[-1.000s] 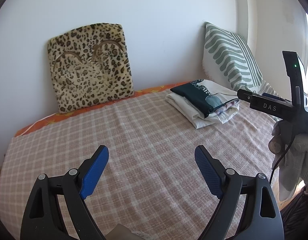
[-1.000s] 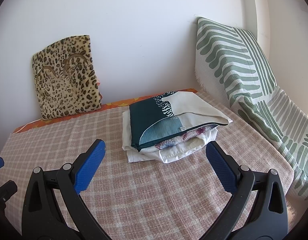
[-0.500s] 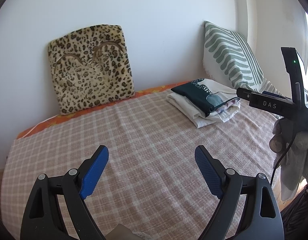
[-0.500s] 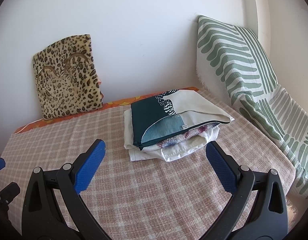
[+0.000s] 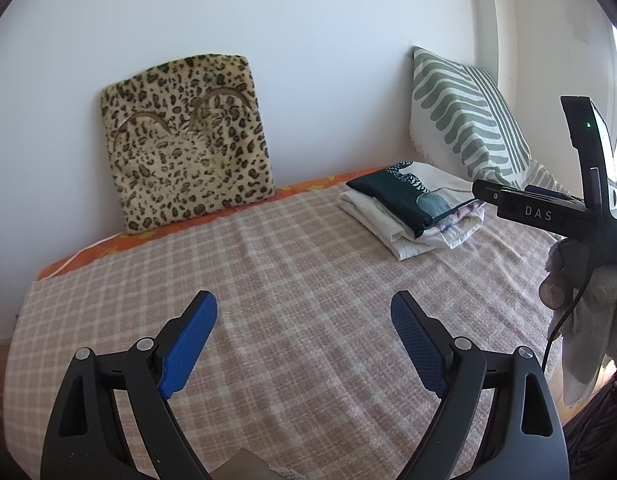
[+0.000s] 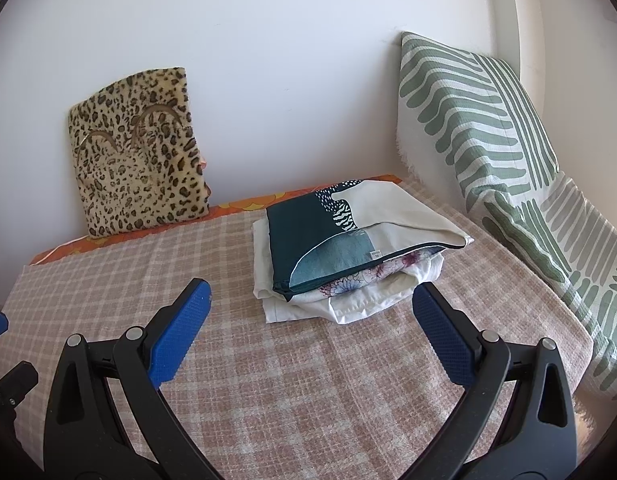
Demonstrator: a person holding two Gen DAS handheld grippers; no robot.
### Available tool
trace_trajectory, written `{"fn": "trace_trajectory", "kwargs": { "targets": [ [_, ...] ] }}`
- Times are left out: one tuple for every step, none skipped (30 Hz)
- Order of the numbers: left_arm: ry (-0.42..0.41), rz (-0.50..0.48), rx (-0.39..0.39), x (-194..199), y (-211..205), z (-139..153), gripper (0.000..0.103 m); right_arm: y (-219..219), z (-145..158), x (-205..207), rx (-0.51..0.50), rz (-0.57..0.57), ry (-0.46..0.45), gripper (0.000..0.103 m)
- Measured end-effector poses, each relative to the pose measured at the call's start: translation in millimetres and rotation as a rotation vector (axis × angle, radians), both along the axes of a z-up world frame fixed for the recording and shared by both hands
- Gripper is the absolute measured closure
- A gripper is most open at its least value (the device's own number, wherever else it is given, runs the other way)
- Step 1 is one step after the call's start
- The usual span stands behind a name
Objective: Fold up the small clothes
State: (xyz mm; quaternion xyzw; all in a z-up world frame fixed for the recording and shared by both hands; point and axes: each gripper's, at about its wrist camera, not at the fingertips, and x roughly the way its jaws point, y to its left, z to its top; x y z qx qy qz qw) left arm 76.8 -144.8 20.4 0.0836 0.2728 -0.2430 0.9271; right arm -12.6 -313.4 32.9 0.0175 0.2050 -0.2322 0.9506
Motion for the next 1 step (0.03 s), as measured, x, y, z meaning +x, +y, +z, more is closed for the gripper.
{"fn": "trace_trajectory", "kwargs": {
  "targets": [
    [0.000,0.001,0.001,0.1,0.4,0.0,0.014,-0.2,-0.3,0.2,0.001,0.000,0.000,0.000]
  ]
}}
